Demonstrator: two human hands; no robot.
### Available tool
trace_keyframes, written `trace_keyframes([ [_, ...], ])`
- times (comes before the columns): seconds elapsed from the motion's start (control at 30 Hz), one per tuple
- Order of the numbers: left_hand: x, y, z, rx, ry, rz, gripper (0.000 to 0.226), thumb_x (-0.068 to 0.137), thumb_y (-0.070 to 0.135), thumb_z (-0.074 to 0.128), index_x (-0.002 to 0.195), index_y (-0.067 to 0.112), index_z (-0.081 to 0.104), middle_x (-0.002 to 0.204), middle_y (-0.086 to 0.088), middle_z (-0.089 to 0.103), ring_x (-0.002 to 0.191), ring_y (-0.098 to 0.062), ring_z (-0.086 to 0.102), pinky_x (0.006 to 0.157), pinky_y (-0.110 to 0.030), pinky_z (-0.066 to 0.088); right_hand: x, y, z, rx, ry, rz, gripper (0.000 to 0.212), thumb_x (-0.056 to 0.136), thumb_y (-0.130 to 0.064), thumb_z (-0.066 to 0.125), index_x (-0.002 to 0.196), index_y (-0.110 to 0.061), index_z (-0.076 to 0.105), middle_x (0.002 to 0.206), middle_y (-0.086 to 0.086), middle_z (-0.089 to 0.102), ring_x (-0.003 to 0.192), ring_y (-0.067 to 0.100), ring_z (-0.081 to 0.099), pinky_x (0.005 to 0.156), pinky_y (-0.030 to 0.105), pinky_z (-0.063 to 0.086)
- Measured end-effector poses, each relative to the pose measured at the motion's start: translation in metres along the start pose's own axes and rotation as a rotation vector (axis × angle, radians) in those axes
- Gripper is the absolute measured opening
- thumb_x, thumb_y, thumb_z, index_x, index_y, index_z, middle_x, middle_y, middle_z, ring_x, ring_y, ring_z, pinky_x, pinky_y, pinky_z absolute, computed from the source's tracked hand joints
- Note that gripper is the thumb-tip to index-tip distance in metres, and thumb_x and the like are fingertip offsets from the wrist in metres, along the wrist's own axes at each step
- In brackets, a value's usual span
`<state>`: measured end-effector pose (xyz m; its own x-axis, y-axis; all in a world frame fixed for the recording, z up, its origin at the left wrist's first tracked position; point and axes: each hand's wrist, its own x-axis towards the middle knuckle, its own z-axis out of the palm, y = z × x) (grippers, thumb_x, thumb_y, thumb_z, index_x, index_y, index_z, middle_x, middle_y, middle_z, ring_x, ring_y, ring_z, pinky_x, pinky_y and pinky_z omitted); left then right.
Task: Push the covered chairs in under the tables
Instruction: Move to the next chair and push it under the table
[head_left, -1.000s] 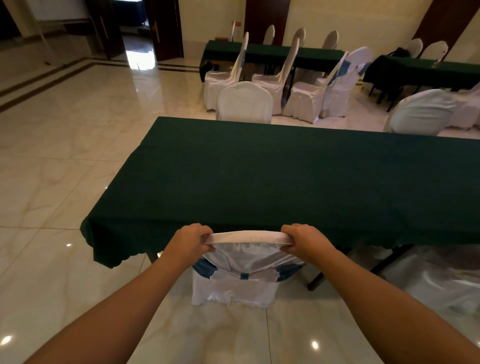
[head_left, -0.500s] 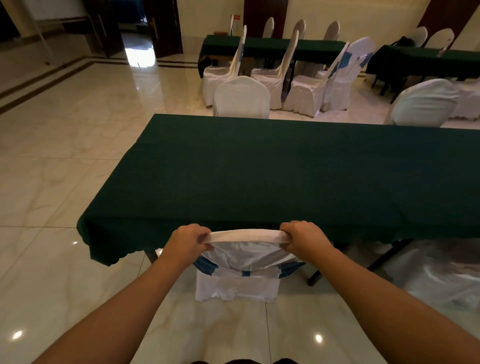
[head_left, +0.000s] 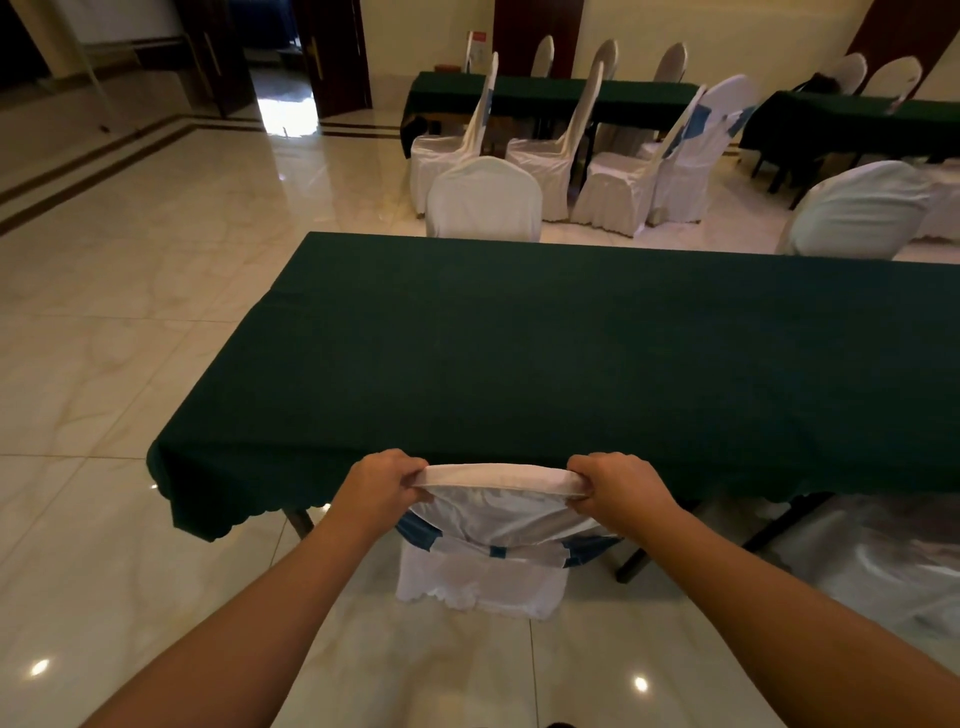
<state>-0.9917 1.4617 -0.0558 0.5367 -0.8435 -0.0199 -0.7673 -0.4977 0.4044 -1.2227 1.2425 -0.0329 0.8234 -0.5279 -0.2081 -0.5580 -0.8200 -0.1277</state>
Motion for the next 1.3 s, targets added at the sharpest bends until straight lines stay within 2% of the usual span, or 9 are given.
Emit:
trace_keyframes([
  [0.1,0.003,0.015,0.004,0.004,-0.007,-0.005,0.027,0.086,0.034,0.074,0.111,0.025,0.07,0.097,0.005,0.06,0.087,-0.012,0.055,0.076,-0.023,0.04,-0.004,0.014,-0.005,0.07,-0.027,0.054,0.026,0.088,-0.04,0.073,0.109,-0.037,0.059,0.1,-0.01,0.067,0.085,0.011,0.06,0.079,0.031,0.052],
  [0.27,0.005,0.017,0.005,-0.01,-0.087,-0.073,0.033,0.081,0.029,0.079,0.11,0.027,0.063,0.102,0.007,0.058,0.094,-0.012,0.054,0.086,-0.029,0.048,-0.023,0.04,-0.009,0.142,-0.058,0.127,0.047,0.08,-0.037,0.081,0.118,-0.042,0.053,0.11,-0.011,0.059,0.093,0.011,0.056,0.082,0.03,0.051],
  [0.4,0.006,0.008,0.003,0.056,-0.135,-0.025,0.027,0.085,0.021,0.072,0.106,0.031,0.058,0.102,0.007,0.059,0.09,-0.013,0.055,0.08,-0.027,0.047,-0.027,0.05,-0.007,0.159,-0.07,0.188,0.037,0.089,-0.025,0.074,0.123,-0.034,0.06,0.114,-0.003,0.064,0.095,0.016,0.058,0.084,0.031,0.052],
  [0.53,0.001,-0.001,0.004,0.109,-0.169,0.083,0.024,0.088,0.031,0.069,0.109,0.033,0.056,0.1,0.011,0.056,0.087,-0.008,0.053,0.075,-0.022,0.042,-0.026,0.048,-0.009,0.157,-0.12,0.18,0.034,0.09,-0.023,0.073,0.119,-0.035,0.061,0.108,-0.003,0.064,0.093,0.016,0.058,0.079,0.028,0.049],
  [0.7,-0.01,-0.008,0.01,0.092,-0.19,0.078,0.027,0.088,0.035,0.069,0.111,0.035,0.057,0.098,0.015,0.052,0.083,-0.007,0.052,0.066,-0.018,0.038,-0.029,0.046,-0.013,0.142,-0.118,0.18,0.031,0.092,-0.023,0.071,0.12,-0.032,0.061,0.111,0.0,0.065,0.095,0.018,0.059,0.083,0.03,0.05],
  [0.8,-0.014,-0.018,0.008,0.086,-0.192,0.07,0.026,0.087,0.036,0.07,0.11,0.037,0.056,0.096,0.017,0.051,0.082,-0.006,0.052,0.069,-0.019,0.039,-0.027,0.036,-0.016,0.14,-0.133,0.165,0.033,0.091,-0.023,0.071,0.121,-0.032,0.061,0.114,0.0,0.065,0.099,0.018,0.059,0.088,0.032,0.052],
  [0.93,-0.012,-0.044,-0.007,0.089,-0.202,0.012,0.027,0.085,0.034,0.072,0.104,0.041,0.054,0.093,0.019,0.051,0.082,-0.007,0.054,0.076,-0.025,0.05,-0.022,0.009,-0.011,0.142,-0.157,0.145,0.035,0.093,-0.024,0.068,0.126,-0.032,0.059,0.116,0.001,0.064,0.1,0.019,0.06,0.09,0.035,0.053],
  [1.17,-0.002,-0.054,-0.015,0.108,-0.191,-0.013,0.028,0.086,0.031,0.072,0.11,0.037,0.057,0.095,0.014,0.052,0.085,-0.008,0.054,0.078,-0.027,0.048,-0.01,-0.014,-0.02,0.152,-0.181,0.205,0.039,0.097,-0.02,0.064,0.134,-0.028,0.055,0.124,0.006,0.061,0.108,0.025,0.06,0.096,0.039,0.052],
  [1.3,-0.002,-0.059,-0.011,0.11,-0.178,-0.028,0.028,0.086,0.03,0.071,0.109,0.037,0.058,0.092,0.015,0.051,0.083,-0.008,0.053,0.077,-0.027,0.047,-0.008,-0.017,-0.022,0.124,-0.209,0.204,0.036,0.096,-0.02,0.066,0.13,-0.026,0.057,0.121,0.006,0.062,0.105,0.025,0.06,0.095,0.039,0.052],
])
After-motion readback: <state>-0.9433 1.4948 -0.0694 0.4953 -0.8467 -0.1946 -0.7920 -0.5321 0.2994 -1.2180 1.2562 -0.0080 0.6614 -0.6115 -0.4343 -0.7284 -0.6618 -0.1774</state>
